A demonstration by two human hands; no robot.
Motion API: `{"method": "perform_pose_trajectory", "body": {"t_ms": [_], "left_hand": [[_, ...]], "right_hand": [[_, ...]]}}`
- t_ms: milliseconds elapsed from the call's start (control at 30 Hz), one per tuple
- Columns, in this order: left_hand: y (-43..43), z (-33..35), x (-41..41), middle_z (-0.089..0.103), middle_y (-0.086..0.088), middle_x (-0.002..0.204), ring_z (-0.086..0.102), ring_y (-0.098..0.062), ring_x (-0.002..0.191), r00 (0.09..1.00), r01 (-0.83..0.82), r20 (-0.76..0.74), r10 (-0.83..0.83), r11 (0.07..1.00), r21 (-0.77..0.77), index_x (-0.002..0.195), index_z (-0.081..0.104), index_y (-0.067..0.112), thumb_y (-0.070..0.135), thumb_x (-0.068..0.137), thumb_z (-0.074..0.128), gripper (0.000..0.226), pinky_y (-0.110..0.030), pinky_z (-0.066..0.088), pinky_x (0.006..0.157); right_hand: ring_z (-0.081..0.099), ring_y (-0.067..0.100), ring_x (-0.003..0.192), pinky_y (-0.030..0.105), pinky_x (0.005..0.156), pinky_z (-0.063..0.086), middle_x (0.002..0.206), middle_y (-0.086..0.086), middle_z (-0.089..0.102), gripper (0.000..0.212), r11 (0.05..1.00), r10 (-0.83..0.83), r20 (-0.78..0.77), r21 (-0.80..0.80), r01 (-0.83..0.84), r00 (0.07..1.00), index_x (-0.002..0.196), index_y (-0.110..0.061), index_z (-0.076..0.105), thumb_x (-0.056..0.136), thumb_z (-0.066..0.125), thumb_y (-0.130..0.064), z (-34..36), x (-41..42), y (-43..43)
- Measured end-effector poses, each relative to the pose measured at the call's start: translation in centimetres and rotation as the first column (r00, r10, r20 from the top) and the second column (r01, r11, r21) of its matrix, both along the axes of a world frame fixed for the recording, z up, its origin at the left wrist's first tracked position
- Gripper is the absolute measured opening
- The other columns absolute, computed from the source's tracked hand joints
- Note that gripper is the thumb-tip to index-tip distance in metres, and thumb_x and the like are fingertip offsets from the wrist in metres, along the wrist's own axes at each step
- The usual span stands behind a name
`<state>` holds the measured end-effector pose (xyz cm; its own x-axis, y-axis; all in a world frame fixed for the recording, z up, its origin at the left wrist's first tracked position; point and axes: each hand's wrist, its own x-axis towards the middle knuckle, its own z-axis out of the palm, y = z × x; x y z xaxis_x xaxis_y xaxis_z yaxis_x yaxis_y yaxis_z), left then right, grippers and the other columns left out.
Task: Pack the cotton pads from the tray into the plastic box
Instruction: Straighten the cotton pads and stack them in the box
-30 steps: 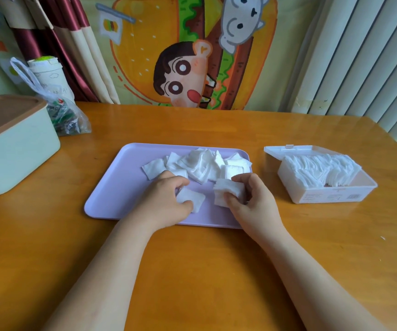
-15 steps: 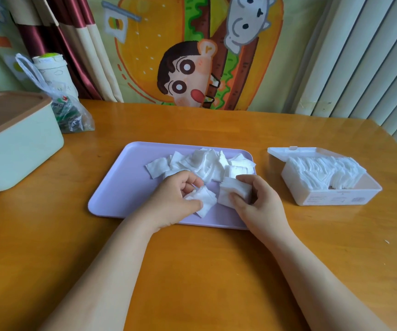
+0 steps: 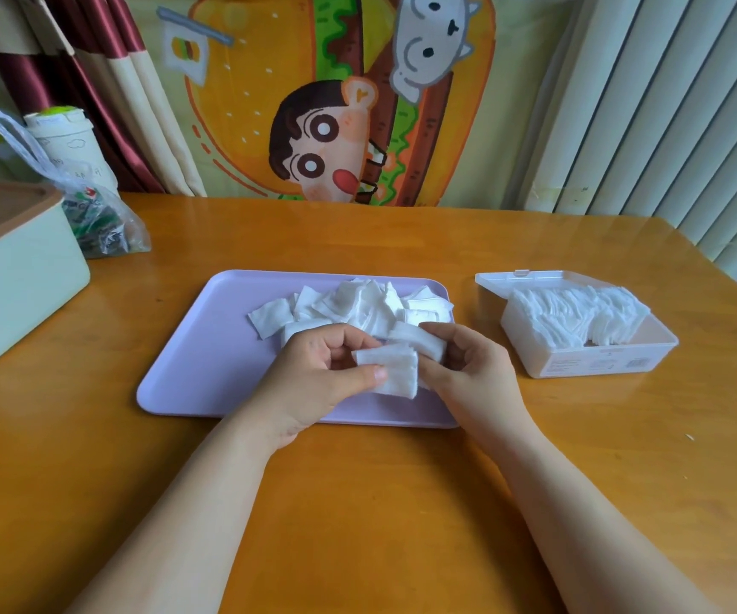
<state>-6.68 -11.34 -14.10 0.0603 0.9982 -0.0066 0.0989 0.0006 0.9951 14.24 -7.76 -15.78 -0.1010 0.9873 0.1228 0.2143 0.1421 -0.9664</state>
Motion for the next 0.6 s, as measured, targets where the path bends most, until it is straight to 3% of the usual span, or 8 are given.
{"method": "perform_pose_trajectory", "body": {"t_ms": [100,233,300,400,500,600], "left_hand": [[0.2,-0.4,0.4,0.074,-0.018,0.106,0.069,-0.031,0.096,0.999,-0.005,-0.047,0.007,0.999,0.036,0.101,0.079,0.025,0.008,0.088,0.082,0.021,-0.044,0.059,0.093],[0.3,-0.8,0.6,0.073,-0.017,0.106,0.068,-0.029,0.094,0.994,0.009,-0.109,-0.004,0.999,0.042,0.109,0.079,0.031,0.014,0.092,0.078,0.024,-0.034,0.059,0.088],[0.2,-0.7,0.7,0.075,-0.014,0.104,0.072,-0.026,0.096,0.997,0.003,-0.074,-0.001,0.999,0.032,0.108,0.078,0.028,0.009,0.088,0.082,0.028,-0.034,0.062,0.091],[0.2,-0.6,0.7,0.076,-0.013,0.099,0.071,-0.021,0.090,0.999,-0.023,-0.023,0.024,1.000,0.008,0.107,0.073,0.019,0.003,0.082,0.086,0.032,-0.037,0.062,0.092],[0.4,-0.8,0.8,0.076,-0.015,0.099,0.071,-0.023,0.090,0.998,-0.056,-0.010,0.056,0.998,0.001,0.106,0.071,0.015,0.001,0.081,0.087,0.033,-0.043,0.061,0.093],[0.5,-0.9,0.8,0.075,-0.016,0.101,0.072,-0.027,0.091,0.995,-0.093,-0.026,0.094,0.995,0.018,0.103,0.069,0.012,0.005,0.080,0.089,0.031,-0.043,0.061,0.091]], "right_hand": [[0.073,0.020,0.084,0.049,0.080,0.060,0.095,0.009,0.081,0.028,0.992,0.123,-0.036,-0.013,-0.124,0.992,0.105,-0.031,0.080,0.089,0.081,-0.008,0.7,0.3,-0.2],[0.067,0.026,0.077,0.044,0.076,0.057,0.094,0.025,0.076,0.022,0.978,0.208,-0.035,-0.006,-0.208,0.978,0.100,-0.032,0.083,0.091,0.080,-0.011,1.3,0.4,-0.5],[0.076,0.033,0.085,0.042,0.081,0.060,0.095,0.015,0.080,0.024,0.977,0.210,-0.035,-0.011,-0.211,0.977,0.100,-0.031,0.082,0.094,0.078,-0.008,1.3,0.5,-0.4],[0.077,0.031,0.100,0.044,0.090,0.060,0.100,0.001,0.083,0.031,0.979,0.203,-0.018,-0.024,-0.204,0.979,0.107,-0.034,0.077,0.097,0.073,-0.005,0.8,0.7,-0.1],[0.075,0.035,0.105,0.055,0.099,0.058,0.104,0.004,0.082,0.027,0.980,0.198,0.019,-0.038,-0.197,0.980,0.126,-0.018,0.076,0.099,0.074,-0.013,-0.1,0.8,0.4],[0.076,0.032,0.106,0.056,0.100,0.058,0.108,0.007,0.082,0.031,0.982,0.187,0.025,-0.042,-0.186,0.982,0.133,-0.014,0.071,0.102,0.070,-0.015,-0.2,0.7,0.4]]}}
